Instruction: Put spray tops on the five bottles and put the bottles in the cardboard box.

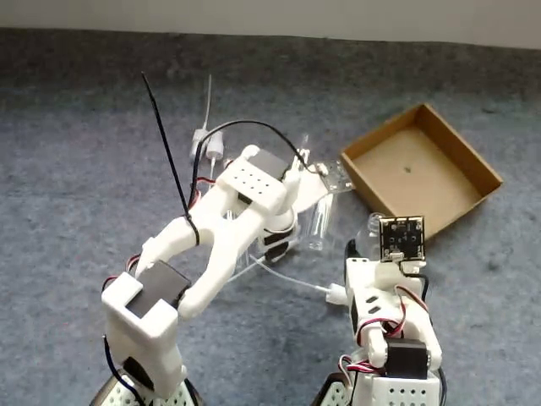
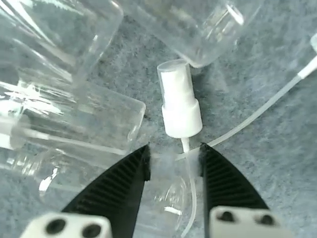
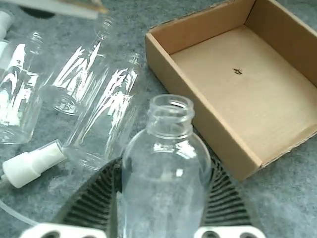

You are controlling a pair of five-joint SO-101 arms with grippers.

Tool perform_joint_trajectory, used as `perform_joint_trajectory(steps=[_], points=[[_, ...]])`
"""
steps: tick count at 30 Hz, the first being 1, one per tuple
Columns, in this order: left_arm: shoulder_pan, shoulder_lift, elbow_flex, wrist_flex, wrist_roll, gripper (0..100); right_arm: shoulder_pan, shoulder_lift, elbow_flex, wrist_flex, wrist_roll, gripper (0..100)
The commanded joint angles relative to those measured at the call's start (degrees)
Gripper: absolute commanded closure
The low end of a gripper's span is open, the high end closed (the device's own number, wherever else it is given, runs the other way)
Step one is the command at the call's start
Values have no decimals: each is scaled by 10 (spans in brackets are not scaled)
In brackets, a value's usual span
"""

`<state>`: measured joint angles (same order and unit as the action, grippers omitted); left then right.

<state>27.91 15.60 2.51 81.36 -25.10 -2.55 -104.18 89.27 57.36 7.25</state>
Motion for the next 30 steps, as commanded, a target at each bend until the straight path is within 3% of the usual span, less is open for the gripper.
perform_joint_trajectory(steps=[1, 6, 17, 30], points=[[25, -10, -23, -1, 31, 852, 2, -3, -5, -16, -4, 928], [48, -5, -18, -16, 31, 836, 2, -3, -5, -16, -4, 928], [21, -5, 52, -132, 27, 796, 2, -3, -5, -16, -4, 928], [17, -5, 98, -176, 30, 801, 2, -3, -5, -15, -4, 928]])
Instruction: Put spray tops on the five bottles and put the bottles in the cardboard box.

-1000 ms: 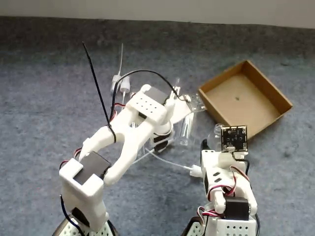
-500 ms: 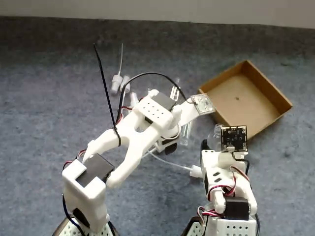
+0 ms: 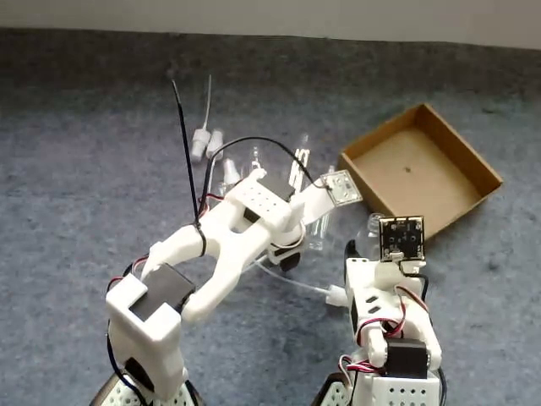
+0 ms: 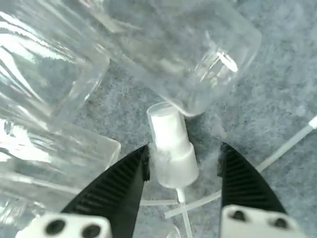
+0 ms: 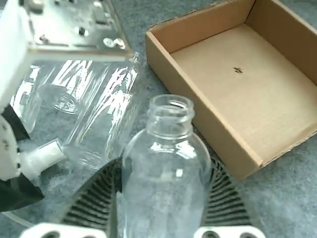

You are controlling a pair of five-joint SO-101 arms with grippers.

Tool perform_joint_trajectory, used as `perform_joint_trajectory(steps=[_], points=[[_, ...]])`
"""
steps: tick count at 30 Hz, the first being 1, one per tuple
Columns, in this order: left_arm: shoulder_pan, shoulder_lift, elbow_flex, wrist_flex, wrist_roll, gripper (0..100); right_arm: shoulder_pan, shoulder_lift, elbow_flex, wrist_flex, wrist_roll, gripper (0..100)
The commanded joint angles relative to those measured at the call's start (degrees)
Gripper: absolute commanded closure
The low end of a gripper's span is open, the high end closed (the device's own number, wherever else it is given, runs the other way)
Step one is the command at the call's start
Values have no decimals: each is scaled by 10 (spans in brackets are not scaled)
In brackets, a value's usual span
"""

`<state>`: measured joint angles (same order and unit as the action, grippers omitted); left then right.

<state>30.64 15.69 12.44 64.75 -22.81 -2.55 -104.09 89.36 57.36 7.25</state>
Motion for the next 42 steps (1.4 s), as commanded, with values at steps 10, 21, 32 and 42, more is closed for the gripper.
perform_joint_trajectory(steps=[10, 21, 32, 42], points=[[-9, -6, 2, -10, 6, 997, 2, -4, -6, -15, -4, 928], [0, -15, -4, -3, 8, 995, 2, -4, -6, -15, -4, 928], [25, -133, -4, 84, 8, 994, 0, -4, -6, -15, -7, 928], [22, -233, -3, 84, 8, 994, 0, -4, -5, -15, -8, 928]])
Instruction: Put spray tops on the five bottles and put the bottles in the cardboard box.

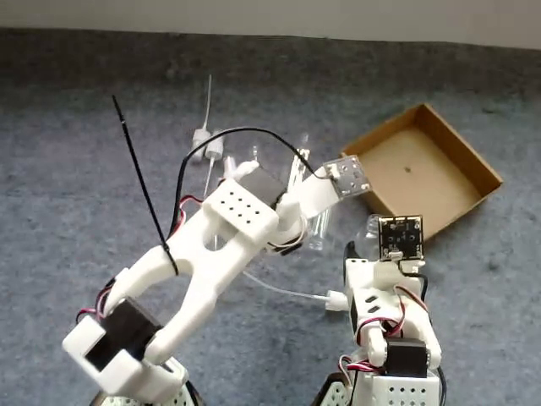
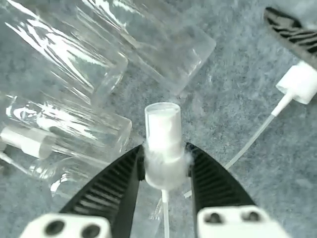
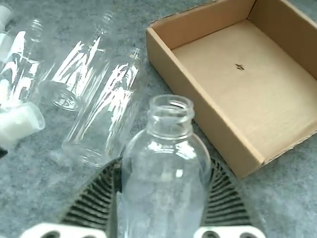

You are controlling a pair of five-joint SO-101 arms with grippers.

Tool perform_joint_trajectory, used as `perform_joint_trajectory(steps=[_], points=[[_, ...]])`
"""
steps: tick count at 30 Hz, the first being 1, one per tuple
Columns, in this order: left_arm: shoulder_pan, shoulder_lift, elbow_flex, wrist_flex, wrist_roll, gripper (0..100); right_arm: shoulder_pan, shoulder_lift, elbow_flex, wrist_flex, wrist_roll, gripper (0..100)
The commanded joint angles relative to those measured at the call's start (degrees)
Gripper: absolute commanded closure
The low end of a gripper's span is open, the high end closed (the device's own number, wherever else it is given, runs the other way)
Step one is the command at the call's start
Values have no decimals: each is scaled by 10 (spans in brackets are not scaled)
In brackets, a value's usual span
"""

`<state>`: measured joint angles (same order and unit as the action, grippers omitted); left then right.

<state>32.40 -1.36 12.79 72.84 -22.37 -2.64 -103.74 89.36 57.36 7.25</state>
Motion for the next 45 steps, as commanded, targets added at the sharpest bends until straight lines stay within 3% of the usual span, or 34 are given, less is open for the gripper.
perform_joint_trajectory(steps=[1, 6, 11, 18, 27, 31, 35, 39, 45], points=[[5, -78, -7, 3, 4, 995, 0, -7, -5, -16, -8, 928], [4, -178, -7, 3, 4, 995, 0, -7, -5, -20, -8, 928], [4, -288, -5, 3, 4, 995, -12, -6, -4, -116, -8, 928], [3, -396, -2, 3, 8, 995, -129, -7, -4, -146, -8, 928], [-116, -445, 0, -72, 213, 993, -218, -6, -4, -215, -8, 931], [-120, -447, -1, -91, 260, 993, -257, -7, 6, -244, -8, 931], [-120, -448, -7, -93, 297, 993, -277, -7, 73, -338, -8, 931], [-120, -481, 5, -164, 300, 995, -280, -2, 152, -416, -8, 931], [-120, -534, 99, -383, 301, 995, -279, -7, 162, -412, -8, 931]])
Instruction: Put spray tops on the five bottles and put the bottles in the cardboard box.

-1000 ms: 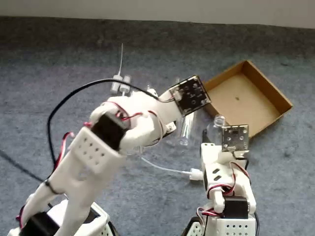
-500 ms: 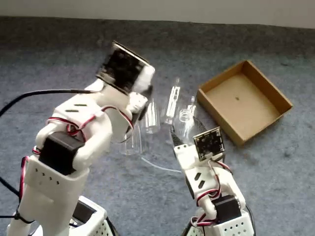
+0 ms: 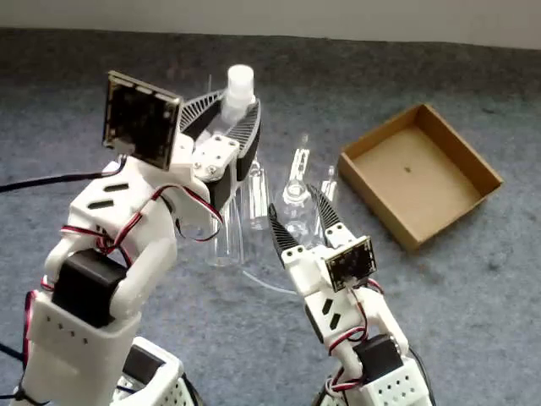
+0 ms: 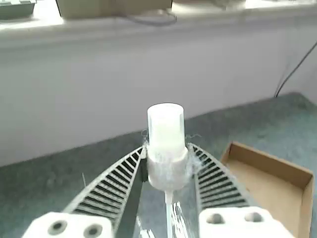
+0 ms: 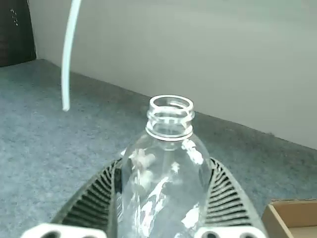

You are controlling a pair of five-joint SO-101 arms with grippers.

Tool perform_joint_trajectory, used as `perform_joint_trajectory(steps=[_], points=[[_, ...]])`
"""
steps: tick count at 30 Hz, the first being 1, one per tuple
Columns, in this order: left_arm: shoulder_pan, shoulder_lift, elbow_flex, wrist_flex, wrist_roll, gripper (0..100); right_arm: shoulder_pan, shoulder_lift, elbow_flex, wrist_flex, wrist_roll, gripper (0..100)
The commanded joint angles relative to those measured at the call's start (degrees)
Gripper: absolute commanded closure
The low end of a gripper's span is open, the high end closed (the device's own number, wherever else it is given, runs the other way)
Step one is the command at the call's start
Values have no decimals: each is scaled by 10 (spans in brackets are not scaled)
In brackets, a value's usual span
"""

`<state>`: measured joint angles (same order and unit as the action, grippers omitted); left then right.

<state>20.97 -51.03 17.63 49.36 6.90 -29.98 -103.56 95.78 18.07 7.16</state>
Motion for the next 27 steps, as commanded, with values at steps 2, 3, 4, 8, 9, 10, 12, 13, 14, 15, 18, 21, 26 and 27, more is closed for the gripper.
perform_joint_trajectory(steps=[2, 3, 4, 8, 9, 10, 12, 13, 14, 15, 18, 21, 26, 27], points=[[-5, -54, 103, -227, 8, 995, -5, -9, 98, -19, -7, 931], [-5, -63, 129, -265, 9, 995, -5, -9, 98, -19, -7, 931], [-5, -71, 154, -298, 9, 995, -5, -9, 98, -19, -7, 931], [31, -98, 205, -368, 9, 995, -3, -5, 98, -18, -7, 932], [47, -102, 205, -367, 9, 995, -3, -4, 98, -15, -7, 932], [62, -104, 204, -365, 9, 995, -3, -7, 98, -5, -7, 932], [87, -109, 202, -367, 9, 995, -4, -9, 97, 27, -7, 932], [96, -109, 202, -367, 9, 995, -4, -9, 97, 44, -7, 932], [102, -109, 202, -367, 9, 995, -4, -9, 97, 54, -7, 932], [109, -106, 203, -367, 9, 995, -4, -9, 97, 57, -7, 932], [124, -104, 213, -365, 9, 995, -4, -9, 97, 58, -7, 932], [127, -110, 225, -366, 10, 995, -3, -8, 97, 59, -7, 932], [114, -110, 209, -319, 107, 995, -3, -6, 97, 62, -8, 932], [109, -110, 203, -307, 122, 995, -3, -9, 97, 73, -8, 932]])
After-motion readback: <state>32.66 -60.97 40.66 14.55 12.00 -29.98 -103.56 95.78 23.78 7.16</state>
